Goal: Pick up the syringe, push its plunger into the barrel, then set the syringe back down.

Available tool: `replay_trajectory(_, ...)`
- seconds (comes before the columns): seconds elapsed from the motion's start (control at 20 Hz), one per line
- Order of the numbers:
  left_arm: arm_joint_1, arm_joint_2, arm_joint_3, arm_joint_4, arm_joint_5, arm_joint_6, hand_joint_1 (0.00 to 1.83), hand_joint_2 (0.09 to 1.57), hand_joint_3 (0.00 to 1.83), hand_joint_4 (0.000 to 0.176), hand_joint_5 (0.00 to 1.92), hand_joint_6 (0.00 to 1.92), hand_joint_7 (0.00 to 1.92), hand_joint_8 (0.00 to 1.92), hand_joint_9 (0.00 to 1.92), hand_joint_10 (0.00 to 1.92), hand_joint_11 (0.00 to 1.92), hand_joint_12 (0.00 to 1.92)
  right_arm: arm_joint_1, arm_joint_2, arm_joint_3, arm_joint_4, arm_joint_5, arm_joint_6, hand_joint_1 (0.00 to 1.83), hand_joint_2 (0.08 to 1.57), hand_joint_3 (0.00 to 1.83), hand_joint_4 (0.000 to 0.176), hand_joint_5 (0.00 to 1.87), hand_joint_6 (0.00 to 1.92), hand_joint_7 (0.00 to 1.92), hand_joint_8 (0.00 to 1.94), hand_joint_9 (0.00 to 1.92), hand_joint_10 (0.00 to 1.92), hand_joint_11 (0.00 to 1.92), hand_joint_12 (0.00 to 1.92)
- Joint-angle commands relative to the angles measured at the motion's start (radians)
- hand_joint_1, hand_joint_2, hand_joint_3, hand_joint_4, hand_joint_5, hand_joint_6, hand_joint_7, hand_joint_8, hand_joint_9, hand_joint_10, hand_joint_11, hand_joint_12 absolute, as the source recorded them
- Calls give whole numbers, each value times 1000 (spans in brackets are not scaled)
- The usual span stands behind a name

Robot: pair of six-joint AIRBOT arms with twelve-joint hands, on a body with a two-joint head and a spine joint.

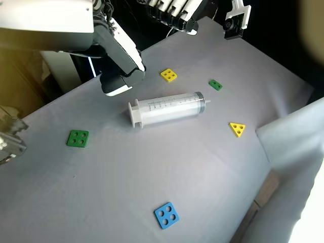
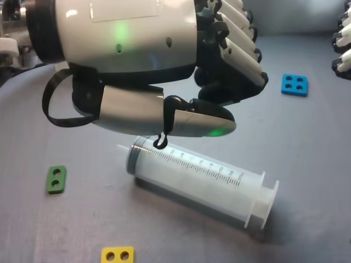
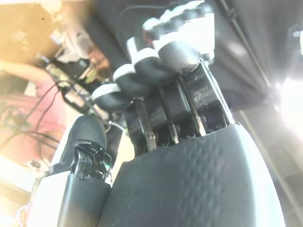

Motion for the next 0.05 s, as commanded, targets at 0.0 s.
replay_trajectory(0.0, -14, 3, -4, -86, -45, 2, 423, 1562, 2, 0, 787, 1921, 863, 1921, 787, 1921, 802, 1921, 13, 0, -1, 71, 18, -2, 278, 1571, 19, 0, 985, 1921, 981, 1941, 957, 1921, 990, 1921)
